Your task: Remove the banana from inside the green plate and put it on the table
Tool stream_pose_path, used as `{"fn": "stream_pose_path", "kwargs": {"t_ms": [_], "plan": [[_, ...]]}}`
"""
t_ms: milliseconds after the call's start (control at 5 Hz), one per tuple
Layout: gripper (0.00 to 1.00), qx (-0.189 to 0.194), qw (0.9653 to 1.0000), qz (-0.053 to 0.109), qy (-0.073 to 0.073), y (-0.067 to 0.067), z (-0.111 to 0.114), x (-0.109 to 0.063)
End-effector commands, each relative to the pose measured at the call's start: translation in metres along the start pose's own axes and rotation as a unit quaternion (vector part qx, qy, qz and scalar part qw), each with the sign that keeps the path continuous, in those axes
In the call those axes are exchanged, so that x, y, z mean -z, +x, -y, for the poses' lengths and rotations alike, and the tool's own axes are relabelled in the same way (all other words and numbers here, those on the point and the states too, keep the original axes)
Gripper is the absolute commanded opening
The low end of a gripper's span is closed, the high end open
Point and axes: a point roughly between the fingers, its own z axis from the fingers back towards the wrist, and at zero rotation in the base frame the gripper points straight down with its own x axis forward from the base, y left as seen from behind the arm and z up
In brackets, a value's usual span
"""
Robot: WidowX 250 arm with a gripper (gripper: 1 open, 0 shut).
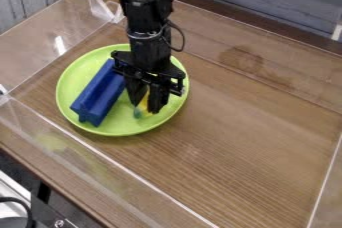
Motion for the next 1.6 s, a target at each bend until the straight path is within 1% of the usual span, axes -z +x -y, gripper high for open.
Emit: {"fn": "stream_pose_path", "kwargs": {"t_ms": [0,800,1400], "plan": [[0.00,-0.005,0.9997,0.022,0.002,0.007,-0.003,-0.015],[0.00,-0.008,0.9996,0.029,-0.001,0.011,-0.003,-0.033],[0.00,-0.012,0.9993,0.036,0.000,0.014,-0.003,-0.048]]}}
